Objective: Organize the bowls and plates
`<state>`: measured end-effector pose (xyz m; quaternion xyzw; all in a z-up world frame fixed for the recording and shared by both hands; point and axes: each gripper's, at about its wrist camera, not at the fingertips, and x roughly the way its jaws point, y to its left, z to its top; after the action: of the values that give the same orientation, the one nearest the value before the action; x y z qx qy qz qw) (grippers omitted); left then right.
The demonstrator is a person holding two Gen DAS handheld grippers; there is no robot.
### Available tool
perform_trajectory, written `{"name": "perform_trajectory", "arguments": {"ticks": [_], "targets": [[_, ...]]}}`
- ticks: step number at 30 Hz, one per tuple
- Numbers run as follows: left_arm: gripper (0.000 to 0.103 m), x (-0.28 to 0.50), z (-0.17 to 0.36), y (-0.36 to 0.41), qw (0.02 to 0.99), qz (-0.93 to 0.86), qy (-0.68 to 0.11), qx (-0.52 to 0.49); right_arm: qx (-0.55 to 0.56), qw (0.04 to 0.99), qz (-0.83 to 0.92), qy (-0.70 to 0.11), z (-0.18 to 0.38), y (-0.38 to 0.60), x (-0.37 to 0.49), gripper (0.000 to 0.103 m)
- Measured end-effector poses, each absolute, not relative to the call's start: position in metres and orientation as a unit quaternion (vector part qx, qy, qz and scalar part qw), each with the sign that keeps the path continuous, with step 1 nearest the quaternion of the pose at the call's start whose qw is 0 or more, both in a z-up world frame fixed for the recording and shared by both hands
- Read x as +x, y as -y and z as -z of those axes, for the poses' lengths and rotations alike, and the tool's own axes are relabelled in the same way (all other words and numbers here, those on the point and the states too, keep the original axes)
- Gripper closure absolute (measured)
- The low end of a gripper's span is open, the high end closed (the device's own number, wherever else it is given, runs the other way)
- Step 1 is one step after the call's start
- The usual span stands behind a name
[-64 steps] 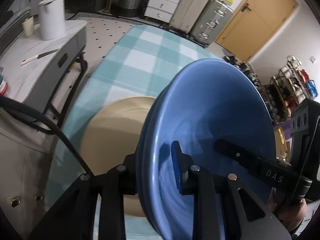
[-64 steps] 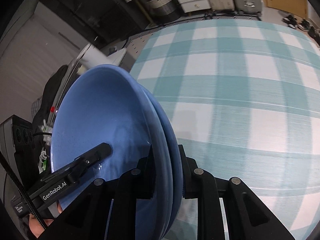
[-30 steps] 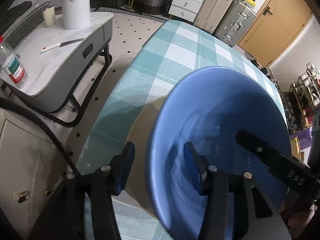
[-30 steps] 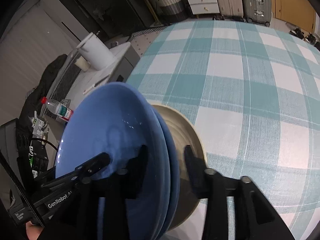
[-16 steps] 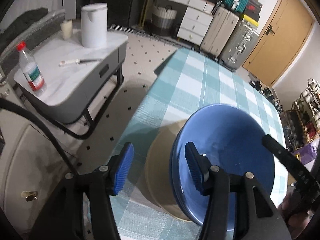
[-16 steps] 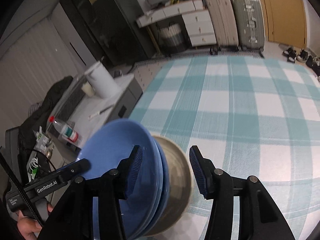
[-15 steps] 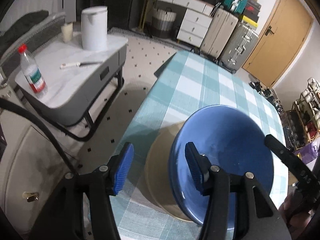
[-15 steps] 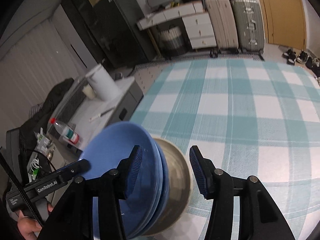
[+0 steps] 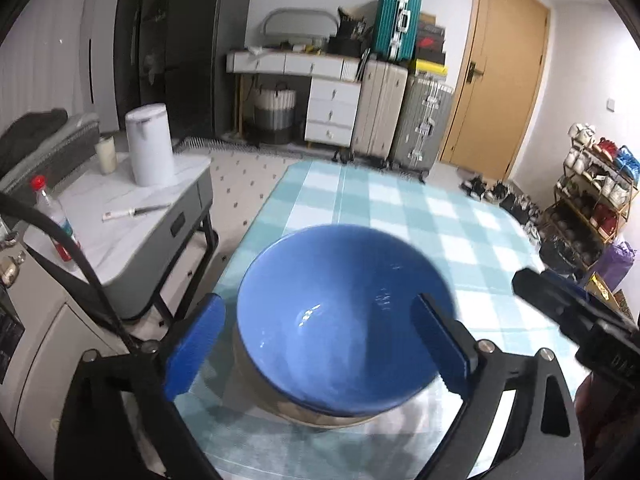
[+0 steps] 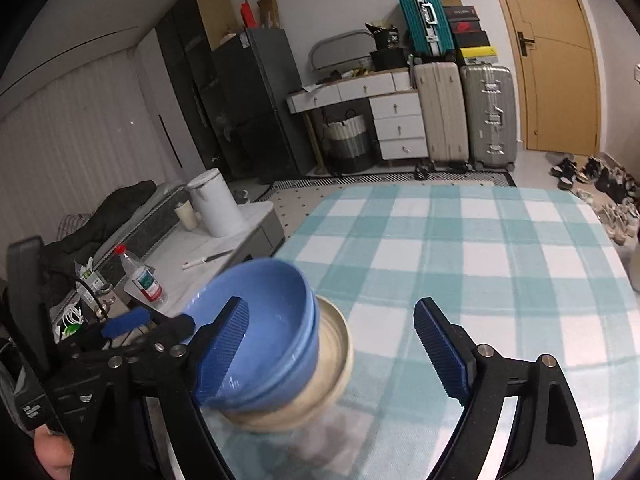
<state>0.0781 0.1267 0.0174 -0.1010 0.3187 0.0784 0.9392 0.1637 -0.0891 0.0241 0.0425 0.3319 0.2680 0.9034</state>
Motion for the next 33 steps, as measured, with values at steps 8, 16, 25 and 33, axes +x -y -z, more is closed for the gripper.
{"name": "perform_trajectory", "arguments": {"ticks": [8, 16, 25, 33], "targets": [[0.0, 0.055, -0.034, -0.089, 0.957, -0.078, -0.278, -0.029, 0.01, 0.937, -0.242, -0.253, -0.034, 0.114, 0.107, 0.002], [0.0, 0.035, -0.034, -0.076, 0.966, -0.064, -0.248, -0.038, 0.018, 0.949, -0.222, -0.221, -0.031, 0.134, 0.071, 0.001], [0.0, 0.035, -0.023, -0.058, 0.962, -0.063, -0.266, 0.003, 0.016, 0.952, -0.219, -0.213, -0.028, 0.143, 0.058, 0.001], [0.0, 0.03, -0.024, -0.056, 0.965, -0.084, -0.247, 0.0, 0.011, 0.951, -0.215, -0.221, -0.026, 0.143, 0.063, 0.001]]}}
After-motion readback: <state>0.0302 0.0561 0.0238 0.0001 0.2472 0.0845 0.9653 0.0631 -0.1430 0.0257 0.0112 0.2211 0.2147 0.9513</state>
